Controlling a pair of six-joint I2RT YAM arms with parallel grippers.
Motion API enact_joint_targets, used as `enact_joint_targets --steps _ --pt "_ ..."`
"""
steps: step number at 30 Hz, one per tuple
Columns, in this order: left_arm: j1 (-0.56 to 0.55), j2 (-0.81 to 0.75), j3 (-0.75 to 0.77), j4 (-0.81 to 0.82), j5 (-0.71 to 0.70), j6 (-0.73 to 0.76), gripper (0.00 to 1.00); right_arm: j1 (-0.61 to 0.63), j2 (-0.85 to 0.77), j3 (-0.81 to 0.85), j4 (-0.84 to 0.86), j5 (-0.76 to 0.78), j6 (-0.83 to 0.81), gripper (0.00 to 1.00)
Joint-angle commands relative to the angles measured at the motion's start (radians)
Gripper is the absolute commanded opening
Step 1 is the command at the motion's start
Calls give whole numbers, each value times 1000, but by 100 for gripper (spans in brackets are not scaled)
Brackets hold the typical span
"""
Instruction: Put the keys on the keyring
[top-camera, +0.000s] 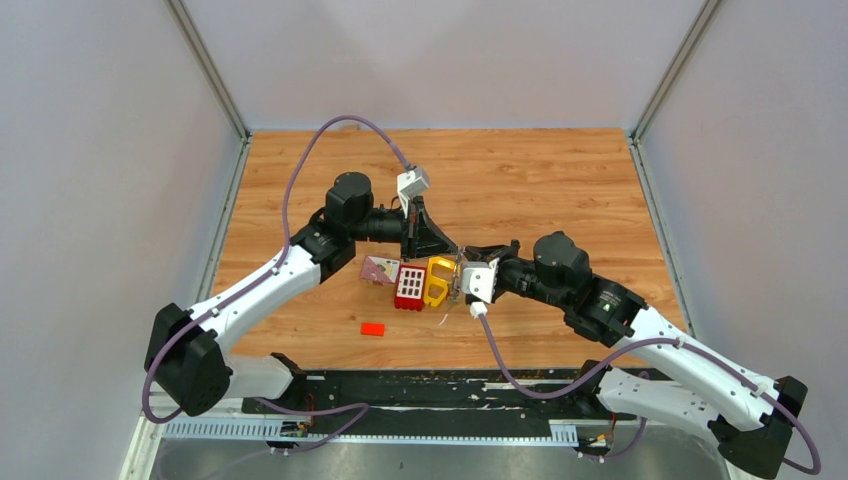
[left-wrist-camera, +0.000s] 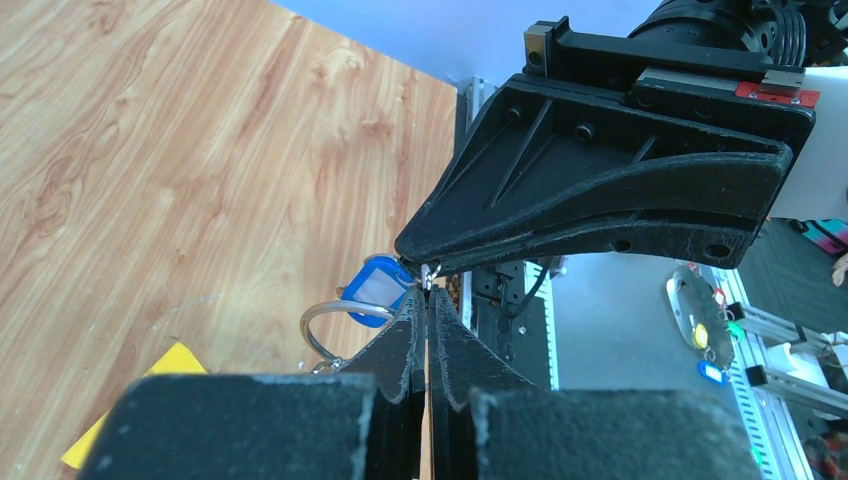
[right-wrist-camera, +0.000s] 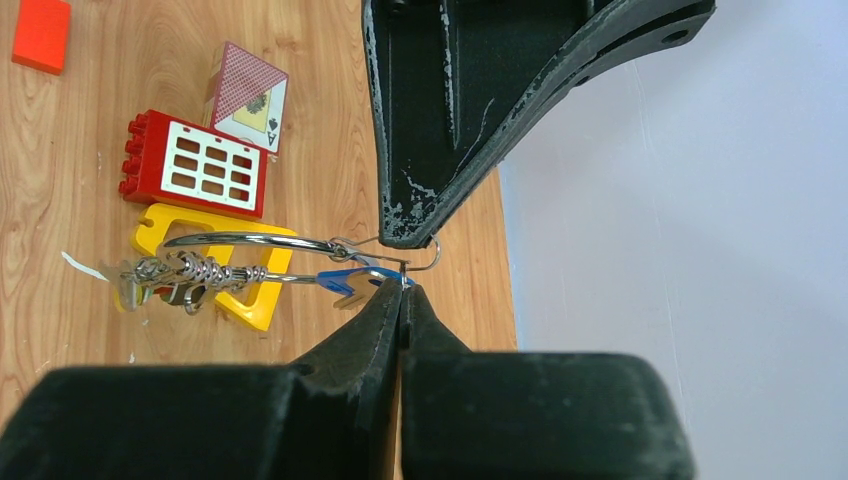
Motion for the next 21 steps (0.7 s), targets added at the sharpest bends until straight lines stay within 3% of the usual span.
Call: enact_joint_targets --steps 1,21 --pt "-10 4 -3 57 28 -23 0 7 -18 13 46 5 4 0" --pt "-17 18 -4 61 33 -21 0 10 -12 23 38 -15 17 0"
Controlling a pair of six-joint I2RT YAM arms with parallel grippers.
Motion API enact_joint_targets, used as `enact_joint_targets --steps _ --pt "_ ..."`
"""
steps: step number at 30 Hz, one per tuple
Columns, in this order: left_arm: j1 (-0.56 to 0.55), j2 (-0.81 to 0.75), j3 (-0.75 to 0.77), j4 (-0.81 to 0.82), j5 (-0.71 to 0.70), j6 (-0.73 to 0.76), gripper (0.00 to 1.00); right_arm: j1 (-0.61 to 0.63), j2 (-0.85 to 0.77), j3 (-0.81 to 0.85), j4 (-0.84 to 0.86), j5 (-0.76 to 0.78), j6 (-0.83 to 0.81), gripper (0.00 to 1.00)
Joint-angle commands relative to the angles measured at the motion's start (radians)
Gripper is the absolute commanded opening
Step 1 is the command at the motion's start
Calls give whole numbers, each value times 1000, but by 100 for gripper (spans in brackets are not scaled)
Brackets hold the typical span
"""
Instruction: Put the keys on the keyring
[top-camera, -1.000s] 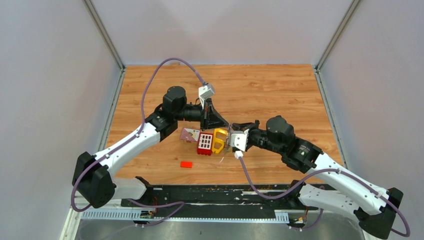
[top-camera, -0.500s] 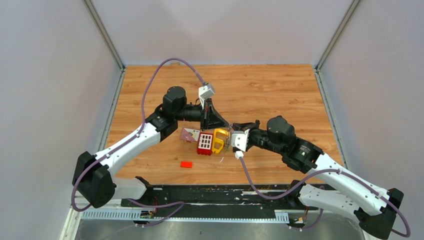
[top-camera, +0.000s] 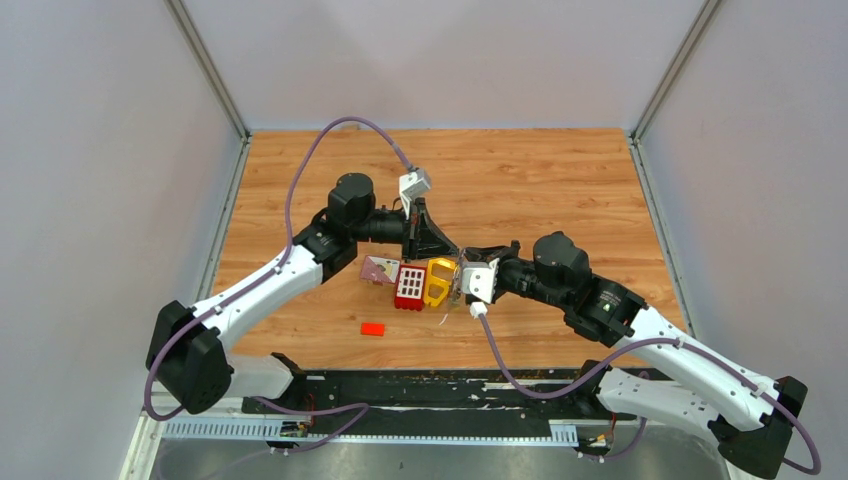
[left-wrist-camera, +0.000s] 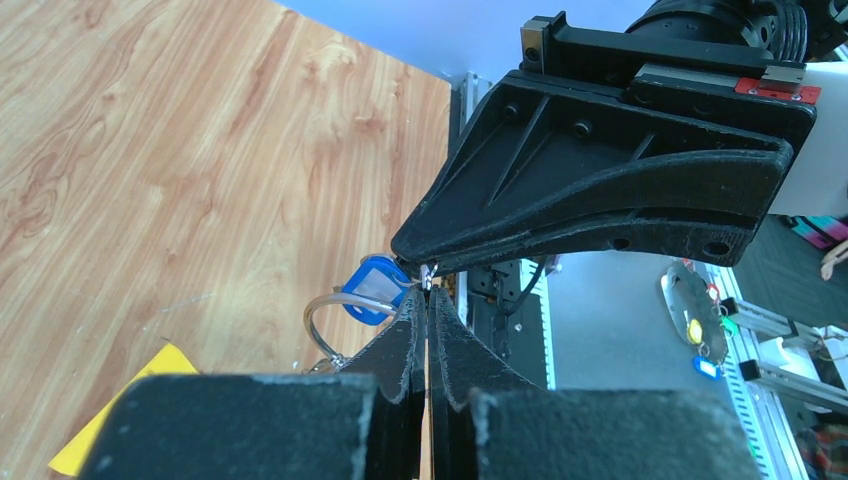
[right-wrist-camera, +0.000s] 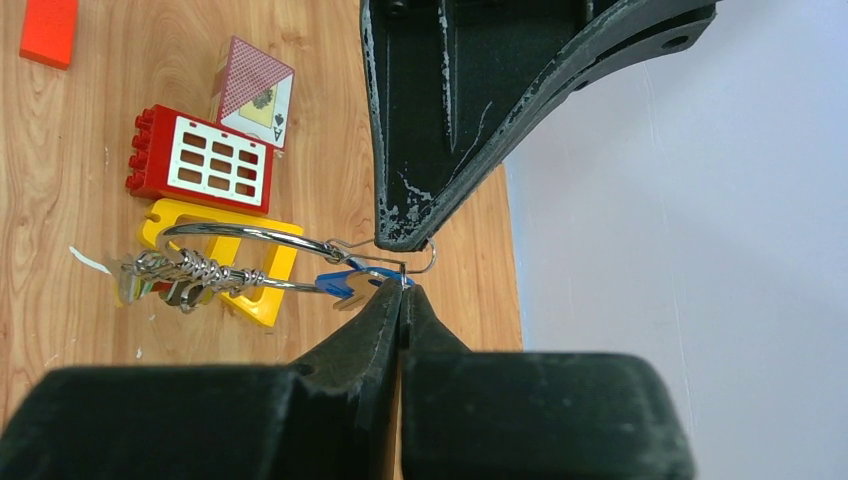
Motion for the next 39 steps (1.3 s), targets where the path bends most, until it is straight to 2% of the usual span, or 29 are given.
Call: enact_joint_targets --steps 1,39 --pt "-13 9 3 47 20 -14 0 11 -11 24 47 -13 13 0" --pt "-22 18 -2 33 22 5 0 13 -32 22 50 8 0 0"
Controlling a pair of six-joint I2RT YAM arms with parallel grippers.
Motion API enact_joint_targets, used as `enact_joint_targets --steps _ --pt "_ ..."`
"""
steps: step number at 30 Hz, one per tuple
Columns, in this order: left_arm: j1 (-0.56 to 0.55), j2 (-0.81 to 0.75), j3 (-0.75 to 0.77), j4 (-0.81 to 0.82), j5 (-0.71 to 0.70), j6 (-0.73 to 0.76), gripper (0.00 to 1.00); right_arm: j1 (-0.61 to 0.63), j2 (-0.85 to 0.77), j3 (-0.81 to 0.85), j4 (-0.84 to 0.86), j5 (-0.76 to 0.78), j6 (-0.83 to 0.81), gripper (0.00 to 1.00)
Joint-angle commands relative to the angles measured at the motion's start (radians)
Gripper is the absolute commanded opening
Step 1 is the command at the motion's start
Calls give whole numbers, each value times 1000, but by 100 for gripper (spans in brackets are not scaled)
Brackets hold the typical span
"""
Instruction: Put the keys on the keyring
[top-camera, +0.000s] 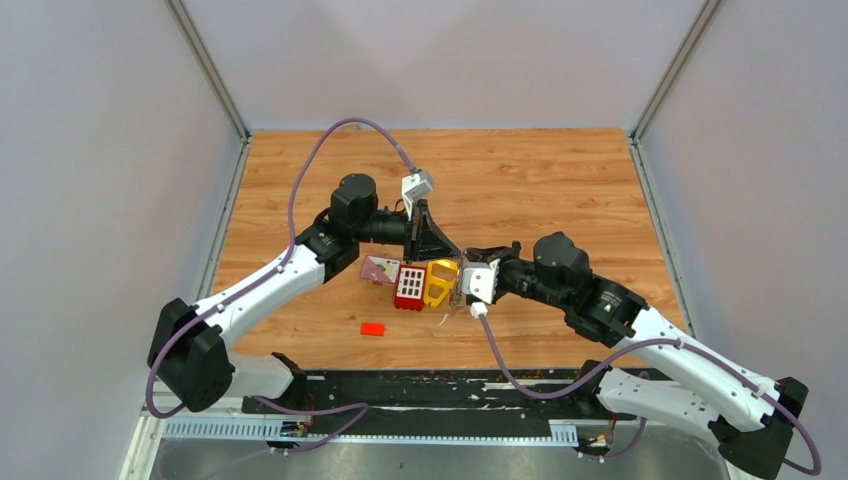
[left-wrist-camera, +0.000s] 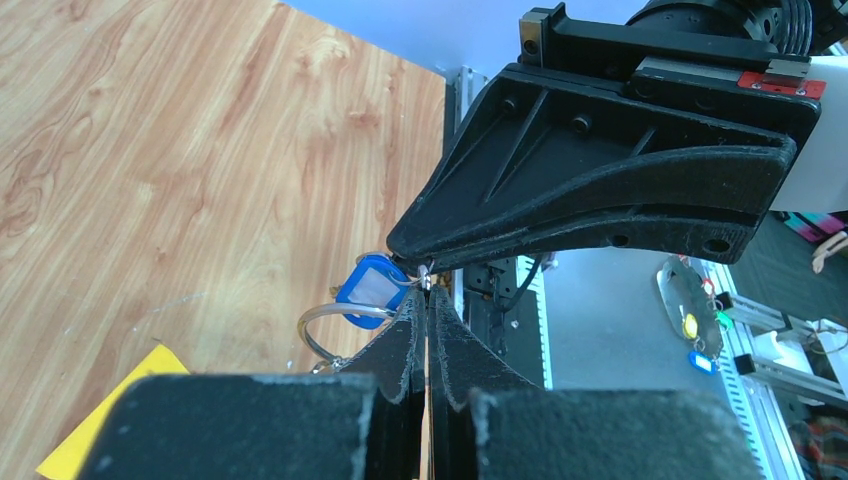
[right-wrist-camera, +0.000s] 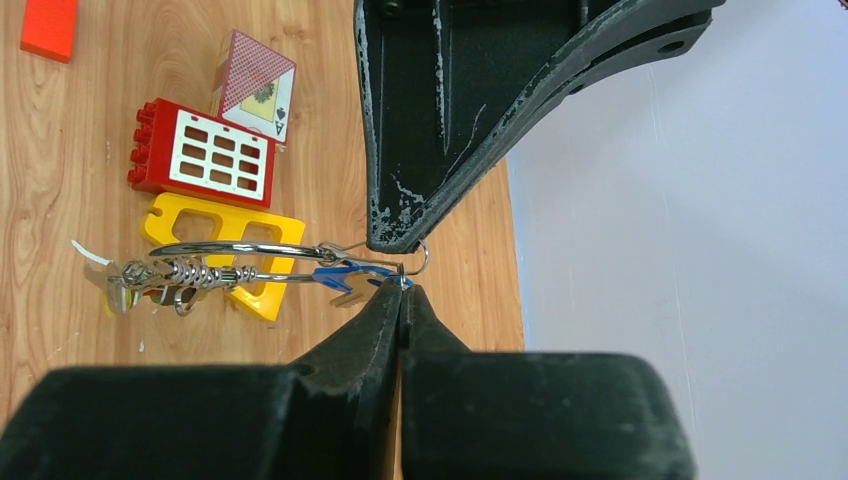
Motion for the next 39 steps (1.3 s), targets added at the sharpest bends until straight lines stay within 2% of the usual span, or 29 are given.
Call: enact_joint_targets --steps 1,26,29,34,39 --pt "-13 5 -2 32 15 5 0 13 -30 22 64 1 0 0" --pt "-15 4 -7 25 16 14 0 14 -32 16 69 17 -10 0" --pt "-14 0 -6 3 15 50 0 13 -33 12 77 41 -12 0" --pt "-22 -26 28 -126 -7 202 0 13 -22 13 68 50 -20 0" --pt "-27 -32 38 -167 -7 237 0 13 2 32 27 15 -23 0"
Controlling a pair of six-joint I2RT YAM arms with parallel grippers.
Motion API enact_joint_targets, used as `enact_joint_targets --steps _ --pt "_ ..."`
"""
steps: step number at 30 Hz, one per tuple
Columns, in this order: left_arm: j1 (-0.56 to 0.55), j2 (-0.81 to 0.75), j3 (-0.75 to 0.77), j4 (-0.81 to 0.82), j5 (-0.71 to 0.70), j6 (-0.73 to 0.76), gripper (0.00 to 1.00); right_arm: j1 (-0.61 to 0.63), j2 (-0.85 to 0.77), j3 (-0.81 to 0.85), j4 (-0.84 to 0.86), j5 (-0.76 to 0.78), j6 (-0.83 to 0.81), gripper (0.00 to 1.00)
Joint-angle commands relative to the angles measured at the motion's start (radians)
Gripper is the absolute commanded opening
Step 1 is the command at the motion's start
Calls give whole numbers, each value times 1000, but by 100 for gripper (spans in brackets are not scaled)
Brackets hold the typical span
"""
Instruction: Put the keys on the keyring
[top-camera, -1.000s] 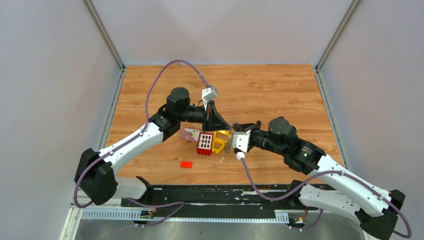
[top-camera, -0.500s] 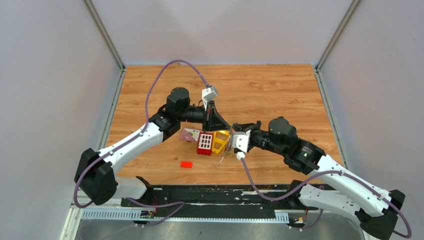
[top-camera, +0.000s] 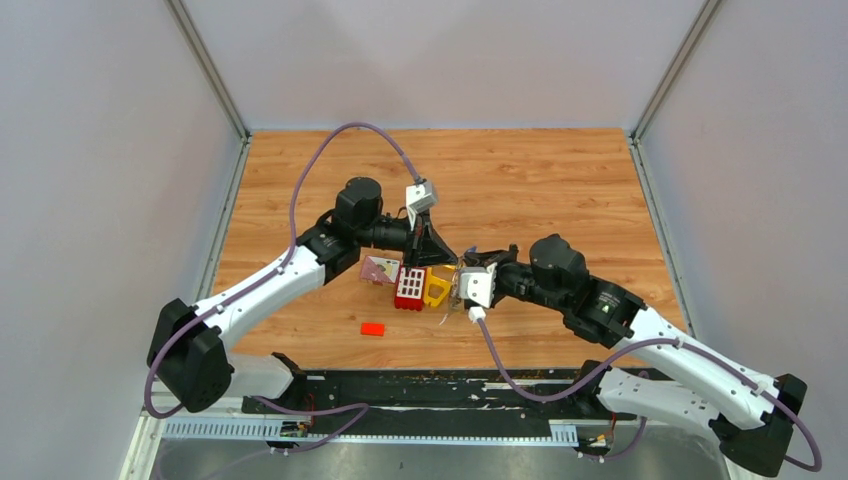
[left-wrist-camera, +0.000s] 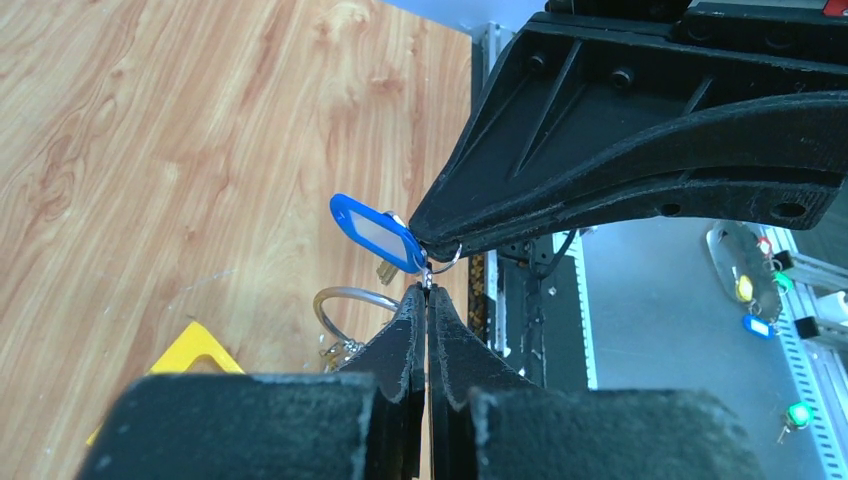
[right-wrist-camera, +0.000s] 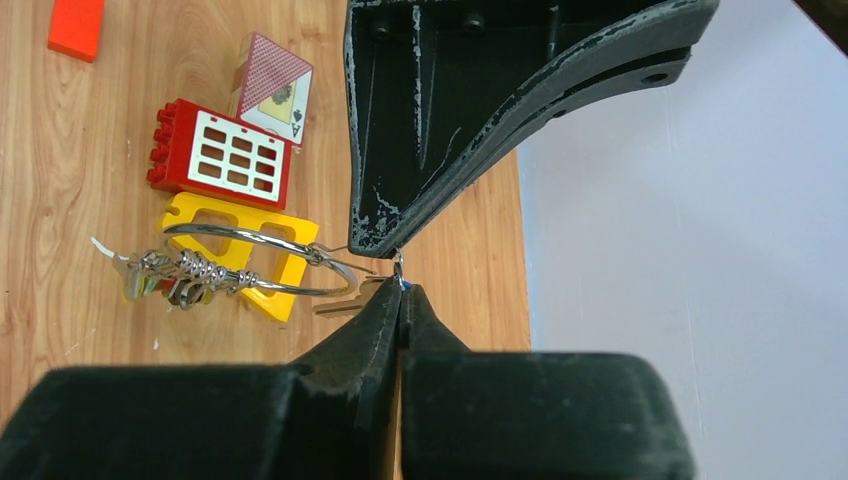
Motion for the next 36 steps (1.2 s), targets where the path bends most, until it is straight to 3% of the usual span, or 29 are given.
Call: enact_joint_targets --steps 1,7,13,20,30,36 --pt "-11 -32 39 -70 11 82 0 1 8 36 34 2 -19 0" --pt "-23 -34 62 -120 18 139 0 1 18 40 28 0 -28 0" --pt "-44 -25 124 -306 60 338 0 0 38 58 -9 -3 -64 0" --pt "-56 -33 123 -370 96 447 0 1 57 81 -24 -27 -61 0" --pt "-58 -61 113 -346 23 447 0 1 51 79 -54 -75 -60 1" --pt "-56 -47 130 -340 27 435 0 3 42 55 -28 -26 -82 3"
